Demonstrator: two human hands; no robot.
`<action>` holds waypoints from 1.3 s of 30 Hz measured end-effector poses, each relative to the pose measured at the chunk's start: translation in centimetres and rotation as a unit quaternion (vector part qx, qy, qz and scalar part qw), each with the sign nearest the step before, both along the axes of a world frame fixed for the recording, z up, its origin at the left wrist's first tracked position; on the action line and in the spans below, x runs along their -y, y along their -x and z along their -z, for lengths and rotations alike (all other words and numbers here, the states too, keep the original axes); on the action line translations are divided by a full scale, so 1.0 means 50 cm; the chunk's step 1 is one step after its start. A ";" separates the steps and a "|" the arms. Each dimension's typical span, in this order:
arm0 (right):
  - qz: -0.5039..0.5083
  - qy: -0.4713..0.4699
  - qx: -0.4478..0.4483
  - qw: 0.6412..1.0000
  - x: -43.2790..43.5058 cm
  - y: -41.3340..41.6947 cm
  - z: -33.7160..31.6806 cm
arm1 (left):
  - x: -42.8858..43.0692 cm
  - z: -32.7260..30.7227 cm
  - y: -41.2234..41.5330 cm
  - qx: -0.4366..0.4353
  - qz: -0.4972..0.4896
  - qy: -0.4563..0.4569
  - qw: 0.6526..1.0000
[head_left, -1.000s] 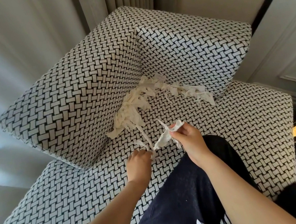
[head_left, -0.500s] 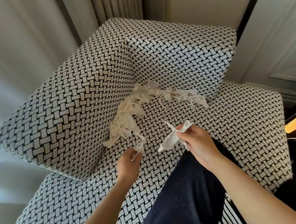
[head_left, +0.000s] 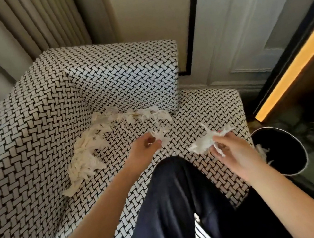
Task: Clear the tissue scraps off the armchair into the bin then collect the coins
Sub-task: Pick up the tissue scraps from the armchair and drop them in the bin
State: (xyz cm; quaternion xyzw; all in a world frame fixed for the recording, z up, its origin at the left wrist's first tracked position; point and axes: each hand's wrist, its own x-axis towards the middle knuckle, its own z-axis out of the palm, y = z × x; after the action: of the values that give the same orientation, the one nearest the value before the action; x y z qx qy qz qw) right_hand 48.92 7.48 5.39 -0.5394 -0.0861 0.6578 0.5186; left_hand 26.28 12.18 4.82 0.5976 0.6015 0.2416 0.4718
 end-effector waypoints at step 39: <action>0.320 0.057 -0.098 0.941 0.024 -0.528 0.228 | -0.103 0.106 -0.682 -0.027 0.279 0.229 0.932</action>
State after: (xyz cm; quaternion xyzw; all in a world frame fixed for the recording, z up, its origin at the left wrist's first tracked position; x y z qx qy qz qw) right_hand 75.31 6.28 -6.00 -0.5002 0.1800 0.5104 0.6760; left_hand 60.37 17.31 -0.48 0.6235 0.4623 -0.0597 0.6277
